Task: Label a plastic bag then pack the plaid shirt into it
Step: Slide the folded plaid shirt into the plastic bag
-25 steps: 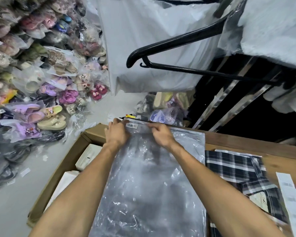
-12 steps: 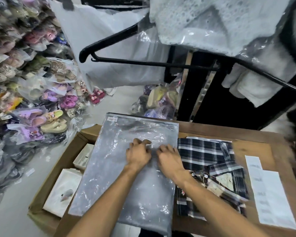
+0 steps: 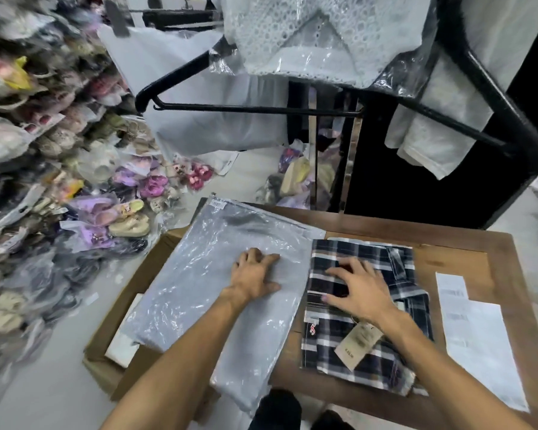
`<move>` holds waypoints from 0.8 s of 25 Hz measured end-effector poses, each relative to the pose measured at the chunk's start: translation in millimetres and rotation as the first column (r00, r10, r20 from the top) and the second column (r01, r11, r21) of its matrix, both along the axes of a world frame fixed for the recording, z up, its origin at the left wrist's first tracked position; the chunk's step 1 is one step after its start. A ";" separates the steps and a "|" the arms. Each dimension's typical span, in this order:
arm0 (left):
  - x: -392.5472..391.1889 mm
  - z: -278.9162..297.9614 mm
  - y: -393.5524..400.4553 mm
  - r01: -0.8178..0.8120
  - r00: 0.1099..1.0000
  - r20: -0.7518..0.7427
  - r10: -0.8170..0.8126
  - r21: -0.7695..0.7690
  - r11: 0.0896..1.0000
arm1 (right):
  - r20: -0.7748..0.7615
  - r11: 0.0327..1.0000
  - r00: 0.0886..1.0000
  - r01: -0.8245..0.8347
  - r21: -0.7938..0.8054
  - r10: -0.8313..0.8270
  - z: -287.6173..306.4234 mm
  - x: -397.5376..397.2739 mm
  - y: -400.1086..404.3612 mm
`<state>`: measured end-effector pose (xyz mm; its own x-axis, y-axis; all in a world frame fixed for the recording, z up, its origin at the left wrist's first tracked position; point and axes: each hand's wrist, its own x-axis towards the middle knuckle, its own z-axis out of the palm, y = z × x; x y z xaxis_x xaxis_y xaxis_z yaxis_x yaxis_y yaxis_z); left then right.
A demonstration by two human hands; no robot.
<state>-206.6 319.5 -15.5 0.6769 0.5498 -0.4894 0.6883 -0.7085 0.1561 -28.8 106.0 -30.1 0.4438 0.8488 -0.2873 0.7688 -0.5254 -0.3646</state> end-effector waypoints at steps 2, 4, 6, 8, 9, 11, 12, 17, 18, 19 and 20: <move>-8.4 4.2 -0.1 0.049 0.999 -0.015 -0.049 -0.001 0.999 | 0.041 0.995 0.999 -0.028 -0.098 0.033 1.9 1.9 -9.9; -16.8 9.2 0.1 0.113 0.993 -0.026 -0.112 0.007 0.994 | 0.059 0.987 0.996 -0.053 -0.151 0.063 3.9 -1.5 -13.5; -24.6 13.3 1.3 0.216 0.976 -0.052 -0.213 0.044 0.975 | 0.044 0.984 0.998 -0.042 -0.171 0.050 5.3 -5.9 -14.4; -31.7 15.3 7.2 0.339 0.938 -0.105 -0.330 0.077 0.938 | 0.017 0.984 1.000 -0.023 -0.178 0.026 7.0 -7.6 -13.2; -35.5 15.0 10.8 0.399 0.911 -0.145 -0.385 0.084 0.913 | 0.005 0.984 1.000 -0.019 -0.179 0.020 8.2 -8.0 -12.5; -40.2 14.0 18.7 0.530 0.834 -0.232 -0.501 0.081 0.844 | -0.008 0.983 1.000 -0.009 -0.184 0.007 11.5 -7.3 -10.7; -41.1 13.0 22.9 0.587 0.793 -0.256 -0.553 0.077 0.806 | -0.012 0.983 1.000 -0.004 -0.186 0.001 13.3 -6.8 -9.1; -37.2 13.5 39.9 0.790 0.605 -0.270 -0.749 0.082 0.608 | 0.009 0.978 1.000 0.021 -0.208 -0.020 18.2 -14.7 -7.5; -37.5 14.1 43.6 0.838 0.539 -0.277 -0.795 0.081 0.540 | 0.011 0.976 1.000 0.030 -0.215 -0.029 18.6 -16.8 -8.2; -38.4 15.4 46.8 0.876 0.476 -0.282 -0.833 0.076 0.476 | 0.013 0.974 0.999 0.036 -0.222 -0.034 19.1 -18.9 -8.8; -38.8 17.6 50.1 0.894 0.443 -0.268 -0.855 0.059 0.445 | 0.016 0.973 0.999 0.040 -0.226 -0.037 19.5 -20.5 -9.5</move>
